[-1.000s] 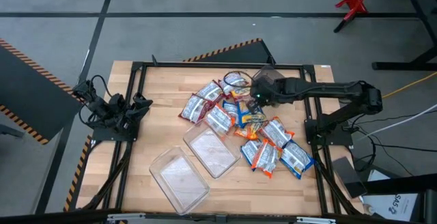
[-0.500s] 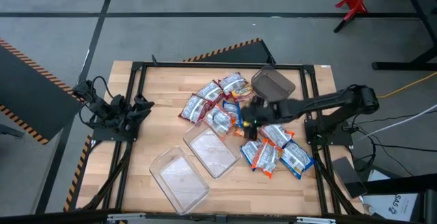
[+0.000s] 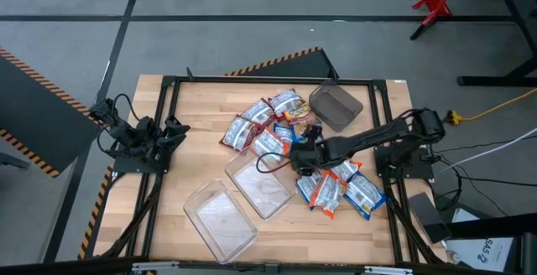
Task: Sort Maruchan noodles
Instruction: Put the blue noodle pack into the black bin
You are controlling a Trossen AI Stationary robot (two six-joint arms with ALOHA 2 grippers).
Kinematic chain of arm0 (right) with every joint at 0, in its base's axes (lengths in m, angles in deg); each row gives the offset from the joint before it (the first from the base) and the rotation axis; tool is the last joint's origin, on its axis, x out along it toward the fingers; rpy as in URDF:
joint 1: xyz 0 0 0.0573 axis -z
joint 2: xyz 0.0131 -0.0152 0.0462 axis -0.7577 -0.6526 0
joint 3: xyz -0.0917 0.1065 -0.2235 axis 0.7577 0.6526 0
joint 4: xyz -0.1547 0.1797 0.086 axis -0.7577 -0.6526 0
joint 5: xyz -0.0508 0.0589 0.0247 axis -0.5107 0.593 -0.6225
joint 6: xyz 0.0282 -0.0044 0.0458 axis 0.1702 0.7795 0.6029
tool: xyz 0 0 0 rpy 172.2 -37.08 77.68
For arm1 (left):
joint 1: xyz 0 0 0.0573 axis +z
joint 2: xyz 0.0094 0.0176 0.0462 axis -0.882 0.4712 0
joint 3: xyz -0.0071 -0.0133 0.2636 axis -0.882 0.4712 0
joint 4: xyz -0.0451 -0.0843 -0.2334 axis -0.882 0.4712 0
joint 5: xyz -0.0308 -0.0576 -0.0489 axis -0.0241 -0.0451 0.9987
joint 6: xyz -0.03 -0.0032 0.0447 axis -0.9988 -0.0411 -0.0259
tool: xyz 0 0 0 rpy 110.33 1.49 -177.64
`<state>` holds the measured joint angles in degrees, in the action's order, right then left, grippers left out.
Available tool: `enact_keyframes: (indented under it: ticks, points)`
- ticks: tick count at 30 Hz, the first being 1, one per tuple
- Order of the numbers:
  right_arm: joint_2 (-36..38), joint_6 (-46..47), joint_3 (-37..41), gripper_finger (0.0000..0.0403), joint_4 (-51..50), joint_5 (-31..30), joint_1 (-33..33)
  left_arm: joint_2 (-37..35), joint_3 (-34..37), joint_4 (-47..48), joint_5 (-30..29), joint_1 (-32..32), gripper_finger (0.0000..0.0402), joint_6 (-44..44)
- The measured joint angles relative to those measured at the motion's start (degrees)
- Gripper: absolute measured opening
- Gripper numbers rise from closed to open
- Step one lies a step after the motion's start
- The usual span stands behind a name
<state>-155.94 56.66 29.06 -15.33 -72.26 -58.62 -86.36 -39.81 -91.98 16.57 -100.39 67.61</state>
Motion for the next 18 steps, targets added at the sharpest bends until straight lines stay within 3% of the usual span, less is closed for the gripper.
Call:
enact_keyframes:
  ticks: [6, 12, 18]
  points:
    - [-2.34, 2.52, 0.00, 0.0342, -0.71, -1.06, -0.01, 0.00, 0.00, 0.00, -0.01, 0.01, 0.0172, 0.00]
    - [-2.35, 11.12, 0.00, 0.0337, -3.88, -8.36, -0.01, 0.00, 0.00, 0.00, -0.11, 0.00, 0.0172, -0.04]
    - [-2.33, 16.40, 0.43, 0.0268, -6.00, -5.11, 1.09, 0.00, 0.00, 0.21, -0.50, 0.01, 0.0172, -0.04]
